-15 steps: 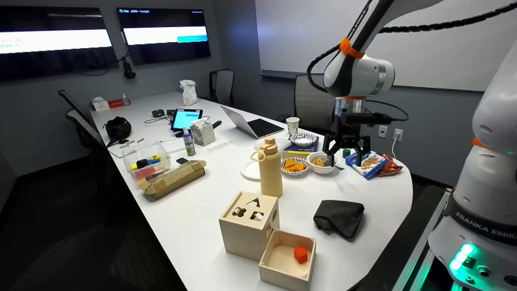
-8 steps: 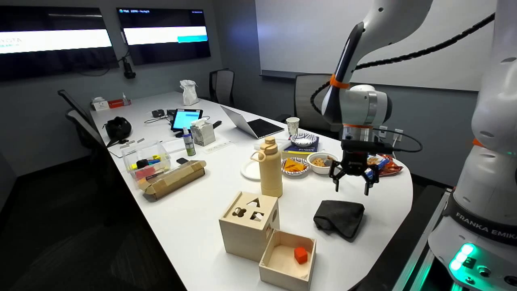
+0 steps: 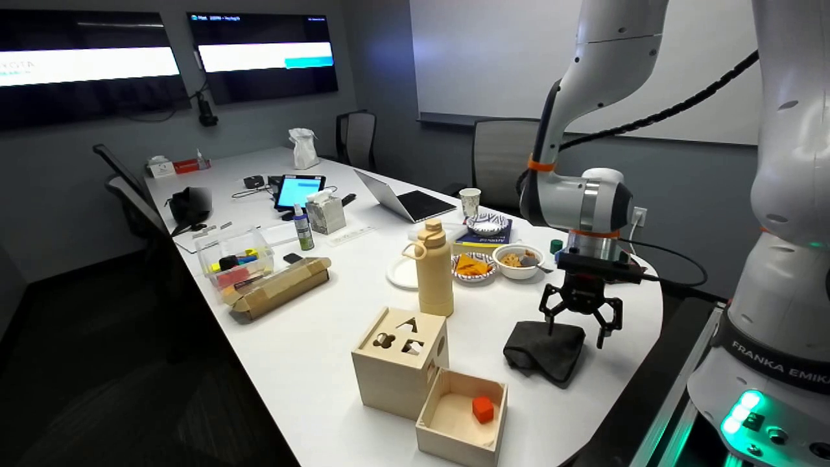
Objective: Unfold the towel on the table
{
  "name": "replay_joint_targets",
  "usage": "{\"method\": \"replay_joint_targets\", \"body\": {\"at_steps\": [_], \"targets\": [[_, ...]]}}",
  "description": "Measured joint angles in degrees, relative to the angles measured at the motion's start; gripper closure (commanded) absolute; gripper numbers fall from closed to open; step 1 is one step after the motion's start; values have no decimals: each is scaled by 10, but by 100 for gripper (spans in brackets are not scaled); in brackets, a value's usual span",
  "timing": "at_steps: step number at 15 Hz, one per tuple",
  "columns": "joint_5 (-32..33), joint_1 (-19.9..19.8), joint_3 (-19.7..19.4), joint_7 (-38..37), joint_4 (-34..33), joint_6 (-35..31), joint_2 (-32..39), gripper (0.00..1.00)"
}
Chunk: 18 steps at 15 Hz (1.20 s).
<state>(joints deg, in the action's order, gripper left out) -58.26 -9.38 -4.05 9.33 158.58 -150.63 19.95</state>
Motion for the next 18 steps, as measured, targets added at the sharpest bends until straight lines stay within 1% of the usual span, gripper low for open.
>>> {"method": "replay_joint_targets", "body": {"at_steps": [5, 6, 7, 8, 9, 11, 12, 13, 14, 16, 17, 18], "targets": [[-125, -10, 15, 102, 0, -24, 41, 0], [-145, -11, 18, 119, 0, -28, 46, 25], [-162, -11, 20, 134, -1, -33, 50, 28], [-179, -11, 22, 148, -1, -36, 52, 34], [-193, -11, 24, 161, -1, -40, 54, 44], [-218, -11, 28, 182, -2, -49, 55, 58], [-229, -11, 29, 191, -2, -53, 55, 67], [-239, -11, 31, 200, -2, -57, 55, 73], [-248, -11, 32, 208, -3, -60, 56, 82], [-268, -10, 36, 223, -7, -70, 59, 96], [-278, -10, 38, 232, -11, -73, 61, 100], [-288, -10, 41, 240, -14, -77, 65, 100]]}}
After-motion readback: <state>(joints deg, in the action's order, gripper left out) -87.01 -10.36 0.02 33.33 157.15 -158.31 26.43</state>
